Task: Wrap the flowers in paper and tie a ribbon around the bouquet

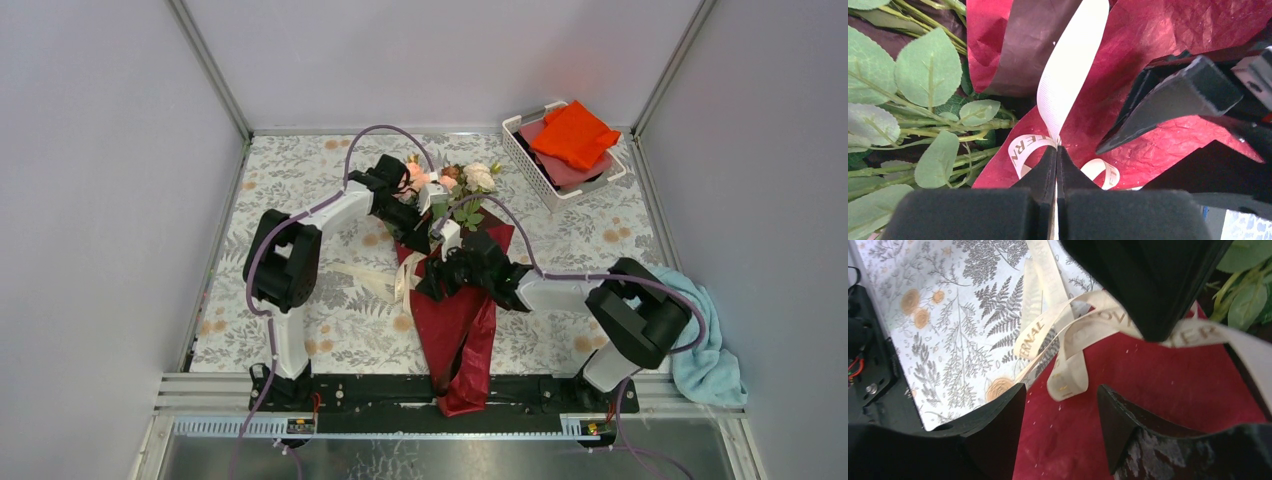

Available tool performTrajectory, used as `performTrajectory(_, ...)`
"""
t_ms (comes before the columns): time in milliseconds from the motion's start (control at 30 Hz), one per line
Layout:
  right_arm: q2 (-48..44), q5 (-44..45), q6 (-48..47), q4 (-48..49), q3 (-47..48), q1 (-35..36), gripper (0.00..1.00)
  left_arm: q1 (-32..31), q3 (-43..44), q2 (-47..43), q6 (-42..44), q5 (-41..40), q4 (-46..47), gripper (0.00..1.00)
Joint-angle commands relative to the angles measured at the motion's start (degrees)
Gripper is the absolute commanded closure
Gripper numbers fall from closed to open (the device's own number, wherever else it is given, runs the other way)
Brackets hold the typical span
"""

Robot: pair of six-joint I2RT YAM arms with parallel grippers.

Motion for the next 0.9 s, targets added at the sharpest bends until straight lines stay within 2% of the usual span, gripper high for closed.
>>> performTrajectory(0,4.36,0.84,-3.59,0.87,5.28,0.14,0.41,0.45,-1.25,-0.94,-0.12,0.5,1.92,1.0)
performTrajectory(133,5.98,0.44,-3.63,1.48,5.16,0.15,0.5,0.55,-1.75,-1.39,0.34,0.42,1.87,1.0)
performTrajectory(300,8.4,-0.32,-3.69,3.15,5.34,0.43,0.47,0.63,-1.46,-0.78,0.05,0.73,1.86,1.0)
performTrajectory(367,9.4,-0.56,-3.94,3.69,5.44,0.59,0.5,0.67,-1.31,-0.69,-0.19,0.96,1.97,1.0)
performTrajectory(433,10.0,-0.48,-4.08,3.62,5.52,0.72,0.61,0.8,-1.48,-0.74,-0.53,0.98,2.39,1.0)
performTrajectory(500,10.09,-0.16,-3.66,3.23,5.32,0.7,0.82,0.89,-1.48,-0.78,-0.68,0.82,2.61,1.0)
performTrajectory(567,9.54,0.13,-2.62,2.5,4.86,0.72,0.98,0.98,-1.63,-0.88,-0.63,0.37,2.63,1.0)
performTrajectory(633,8.18,1.15,-1.75,2.19,3.69,0.64,1.0,0.98,-1.88,-1.22,-0.4,-0.53,2.73,1.0)
performTrajectory(667,7.33,1.85,-1.14,2.19,2.96,0.45,1.0,0.98,-2.07,-1.52,-0.29,-1.15,2.61,0.93)
performTrajectory(733,5.39,2.95,0.37,1.71,1.68,-0.27,1.0,0.99,-2.33,-2.89,0.05,-3.35,1.94,0.57)
performTrajectory(767,4.59,3.1,1.2,1.36,0.99,-0.93,1.0,0.98,-2.27,-3.93,1.12,-4.49,0.77,0.44)
performTrajectory(833,3.22,3.58,1.93,0.72,-0.26,-1.43,1.0,1.05,-2.37,-6.94,2.18,-8.38,-1.23,0.29)
performTrajectory(867,2.75,3.9,1.99,0.39,-0.85,-1.59,1.0,1.11,-2.73,-8.88,2.4,-10.2,-1.91,0.25)
